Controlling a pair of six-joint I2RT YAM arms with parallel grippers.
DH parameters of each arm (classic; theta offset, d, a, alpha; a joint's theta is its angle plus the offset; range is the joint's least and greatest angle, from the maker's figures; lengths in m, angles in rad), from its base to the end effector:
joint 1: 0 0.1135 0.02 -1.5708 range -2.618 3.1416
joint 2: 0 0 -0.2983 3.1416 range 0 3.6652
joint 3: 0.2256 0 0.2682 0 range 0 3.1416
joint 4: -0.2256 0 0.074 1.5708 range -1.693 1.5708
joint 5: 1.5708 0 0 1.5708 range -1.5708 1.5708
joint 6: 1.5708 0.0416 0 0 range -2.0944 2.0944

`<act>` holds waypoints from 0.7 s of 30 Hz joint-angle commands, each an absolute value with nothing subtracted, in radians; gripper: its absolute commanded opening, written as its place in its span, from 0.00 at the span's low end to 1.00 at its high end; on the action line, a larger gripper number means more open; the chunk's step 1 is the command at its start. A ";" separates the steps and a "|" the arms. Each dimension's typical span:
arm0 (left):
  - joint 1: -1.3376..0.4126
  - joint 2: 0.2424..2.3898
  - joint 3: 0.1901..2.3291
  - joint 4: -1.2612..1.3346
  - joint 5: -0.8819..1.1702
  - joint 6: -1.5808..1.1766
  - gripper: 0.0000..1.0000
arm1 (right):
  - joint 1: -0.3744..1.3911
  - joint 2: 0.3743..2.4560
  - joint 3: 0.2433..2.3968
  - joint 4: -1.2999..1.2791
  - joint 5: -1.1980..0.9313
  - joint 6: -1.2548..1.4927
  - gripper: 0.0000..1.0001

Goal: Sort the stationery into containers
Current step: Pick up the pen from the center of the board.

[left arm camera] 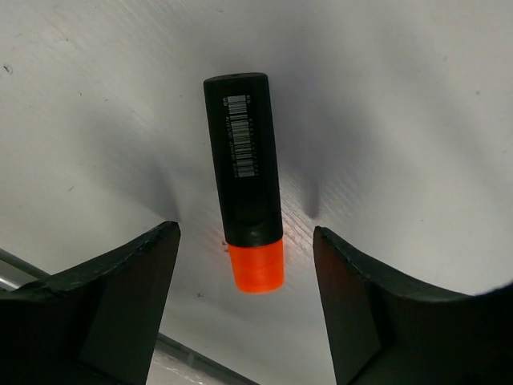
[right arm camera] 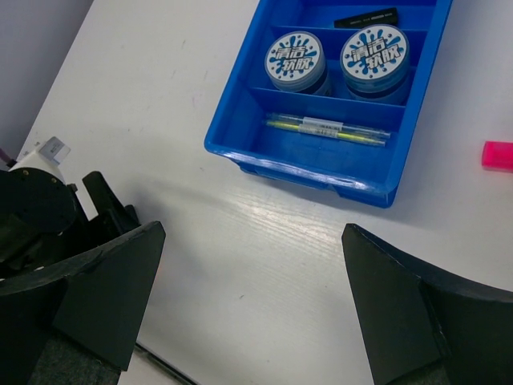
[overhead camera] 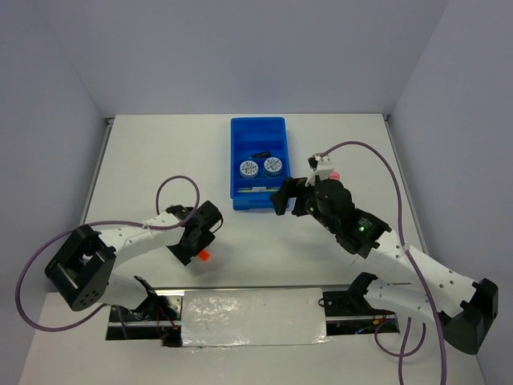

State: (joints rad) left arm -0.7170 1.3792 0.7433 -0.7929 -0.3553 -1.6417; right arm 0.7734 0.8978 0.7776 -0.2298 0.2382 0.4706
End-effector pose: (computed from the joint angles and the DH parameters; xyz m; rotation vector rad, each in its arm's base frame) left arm 0.1792 -0.1370 0.1875 -1.2626 2.4544 0.0076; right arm 0.1559 0.1385 0.3357 -0.1328 1.9536 0.6055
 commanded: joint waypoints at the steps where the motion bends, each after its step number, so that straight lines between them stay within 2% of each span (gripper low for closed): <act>1: -0.721 1.391 0.718 -0.756 -0.342 -1.654 0.79 | 0.769 0.910 0.778 -0.178 0.229 0.459 1.00; 3: -0.721 1.405 0.710 -0.733 -0.348 -1.640 0.75 | 0.769 0.914 0.781 -0.179 0.229 0.456 1.00; 6: -0.719 1.437 0.698 -0.706 -0.347 -1.629 0.59 | 0.770 0.916 0.787 -0.184 0.227 0.451 1.00; 8: -0.718 1.465 0.692 -0.677 -0.331 -1.615 0.38 | 0.769 0.913 0.787 -0.184 0.227 0.449 1.00; 9: -0.718 1.473 0.692 -0.673 -0.324 -1.614 0.24 | 0.769 0.910 0.787 -0.184 0.227 0.449 1.00; 10: -0.716 1.479 0.701 -0.673 -0.321 -1.609 0.04 | 0.769 0.907 0.785 -0.187 0.232 0.449 1.00; 11: -0.718 1.482 0.709 -0.673 -0.325 -1.599 0.00 | 0.769 0.905 0.787 -0.189 0.233 0.446 1.00; 17: -0.716 1.470 0.905 -0.761 -0.539 -1.396 0.00 | 0.769 0.870 0.772 -0.192 0.261 0.439 1.00; 20: -0.716 1.468 1.060 -0.755 -0.680 -1.163 0.00 | 0.769 0.858 0.765 -0.189 0.264 0.433 1.00; 21: -0.716 1.470 1.121 -0.671 -0.687 -0.977 0.00 | 0.769 0.851 0.762 -0.187 0.262 0.430 1.00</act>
